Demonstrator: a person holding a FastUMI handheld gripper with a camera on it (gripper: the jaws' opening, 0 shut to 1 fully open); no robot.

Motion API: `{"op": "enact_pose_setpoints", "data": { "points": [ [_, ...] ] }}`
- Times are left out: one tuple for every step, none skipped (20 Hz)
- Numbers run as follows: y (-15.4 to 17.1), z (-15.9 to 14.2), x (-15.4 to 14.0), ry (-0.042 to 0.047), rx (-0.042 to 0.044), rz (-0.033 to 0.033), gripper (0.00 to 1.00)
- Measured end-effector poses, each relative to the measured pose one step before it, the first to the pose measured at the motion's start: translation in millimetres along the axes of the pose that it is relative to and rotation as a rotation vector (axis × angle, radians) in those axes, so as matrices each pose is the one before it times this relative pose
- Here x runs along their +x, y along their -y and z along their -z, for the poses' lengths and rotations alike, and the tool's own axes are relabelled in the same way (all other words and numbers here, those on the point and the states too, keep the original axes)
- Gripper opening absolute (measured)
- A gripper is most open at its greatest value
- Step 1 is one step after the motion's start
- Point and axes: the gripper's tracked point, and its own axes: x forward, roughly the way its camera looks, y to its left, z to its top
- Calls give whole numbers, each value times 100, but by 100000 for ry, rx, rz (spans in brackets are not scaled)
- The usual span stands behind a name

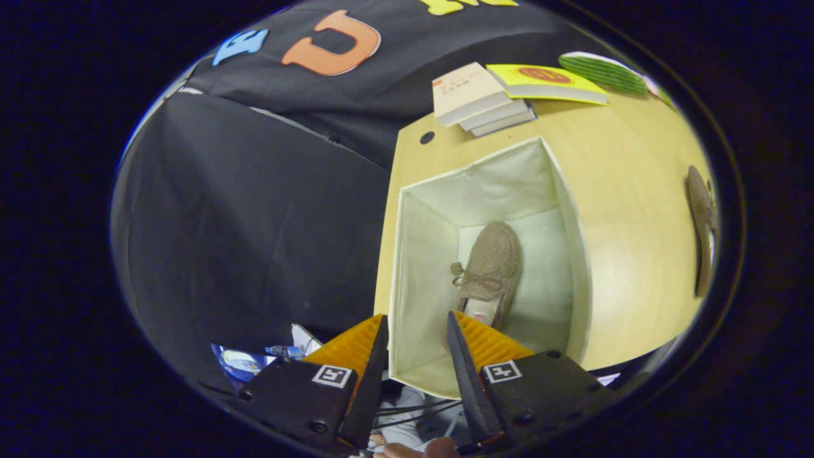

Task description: Open the storage box then place both shoes into the box .Put the left shoe in first, then the right shoe, with the right side of both shoes facing outward in a uniform manner.

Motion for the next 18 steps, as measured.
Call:
{"op": "enact_pose_setpoints", "data": {
  "points": [
    [-645,-128,-834,1960,-5922,-467,68],
    [-71,-345,-932,2559,-6895,1433,71],
    [150,-628,-1000,4018,-5242,2103,72],
    [177,-503,-1091,3293,-4579,1761,74],
    [266,-432,-1352,3435,-4219,2505,78],
    [473,-454,-1191,2715,-4476,2325,81],
    [545,-106,-1235,2329,-4039,2675,84],
    [1000,78,-1323,1171,-3624,3427,86],
    [996,99,-1245,894,-2595,3119,87],
    [1204,204,-1330,480,-1653,2939,89],
    [996,375,-1103,405,-515,2061,90],
    [1359,88,-1116,733,-100,2171,92],
    [1611,203,-935,473,-230,2404,92],
    [1746,190,-943,489,-84,2345,93],
    [1879,221,-761,283,77,2323,93],
    [1823,34,-677,1115,774,2343,93],
    [1783,174,-569,1434,-989,1964,93],
    [2115,321,-205,1201,-2235,3342,93]
  ]
}}
